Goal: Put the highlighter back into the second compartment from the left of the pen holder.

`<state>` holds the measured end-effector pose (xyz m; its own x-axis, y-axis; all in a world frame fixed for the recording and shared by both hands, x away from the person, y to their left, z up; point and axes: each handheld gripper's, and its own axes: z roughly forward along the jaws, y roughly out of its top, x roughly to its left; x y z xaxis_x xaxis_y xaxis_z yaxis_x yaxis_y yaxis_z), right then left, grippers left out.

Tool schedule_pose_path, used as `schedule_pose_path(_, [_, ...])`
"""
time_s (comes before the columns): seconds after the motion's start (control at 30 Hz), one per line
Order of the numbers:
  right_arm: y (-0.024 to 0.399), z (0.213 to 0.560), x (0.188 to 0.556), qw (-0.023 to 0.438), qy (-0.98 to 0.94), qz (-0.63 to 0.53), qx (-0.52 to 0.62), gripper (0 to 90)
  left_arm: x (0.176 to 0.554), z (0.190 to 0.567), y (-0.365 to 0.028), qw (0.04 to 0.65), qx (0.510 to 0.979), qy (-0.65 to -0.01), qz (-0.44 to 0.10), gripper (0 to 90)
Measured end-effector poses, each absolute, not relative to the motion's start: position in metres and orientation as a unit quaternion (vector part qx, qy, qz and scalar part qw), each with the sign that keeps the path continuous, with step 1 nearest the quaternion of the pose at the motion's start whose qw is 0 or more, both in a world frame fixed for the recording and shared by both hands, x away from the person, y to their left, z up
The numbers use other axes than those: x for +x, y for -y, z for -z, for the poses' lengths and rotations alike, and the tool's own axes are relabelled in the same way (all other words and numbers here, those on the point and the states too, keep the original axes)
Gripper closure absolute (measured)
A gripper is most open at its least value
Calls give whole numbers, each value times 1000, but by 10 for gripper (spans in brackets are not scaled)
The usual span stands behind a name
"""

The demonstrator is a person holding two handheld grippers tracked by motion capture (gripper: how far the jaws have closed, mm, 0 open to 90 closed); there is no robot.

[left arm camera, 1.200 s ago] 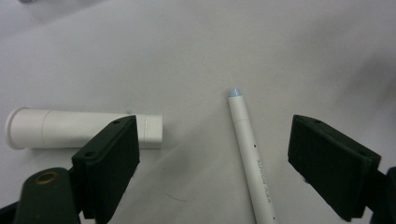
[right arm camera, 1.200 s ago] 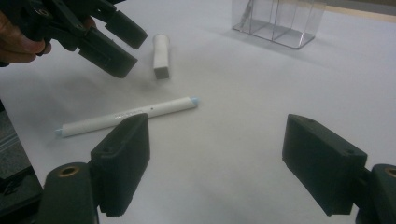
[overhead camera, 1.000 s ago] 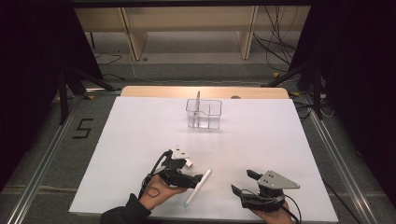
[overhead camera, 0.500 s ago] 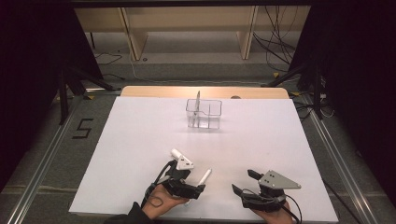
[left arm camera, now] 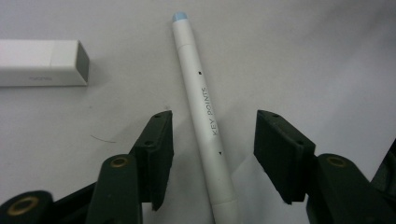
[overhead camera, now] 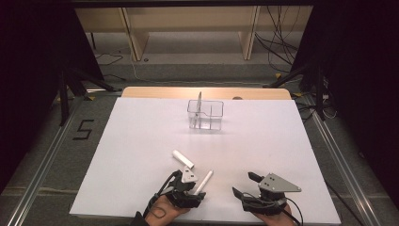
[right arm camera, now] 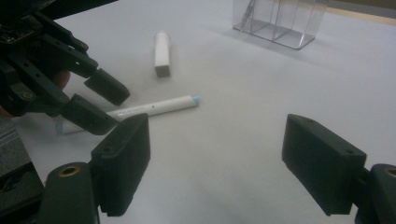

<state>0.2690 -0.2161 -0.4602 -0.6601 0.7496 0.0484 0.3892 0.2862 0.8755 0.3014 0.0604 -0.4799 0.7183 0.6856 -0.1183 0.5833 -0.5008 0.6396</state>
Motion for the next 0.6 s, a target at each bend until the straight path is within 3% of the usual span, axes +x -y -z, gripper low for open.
schedule_pose_path(0.6, [215,460,269,189,-780,-472,365,247,300,482,-60,334,863,-371,-78,633])
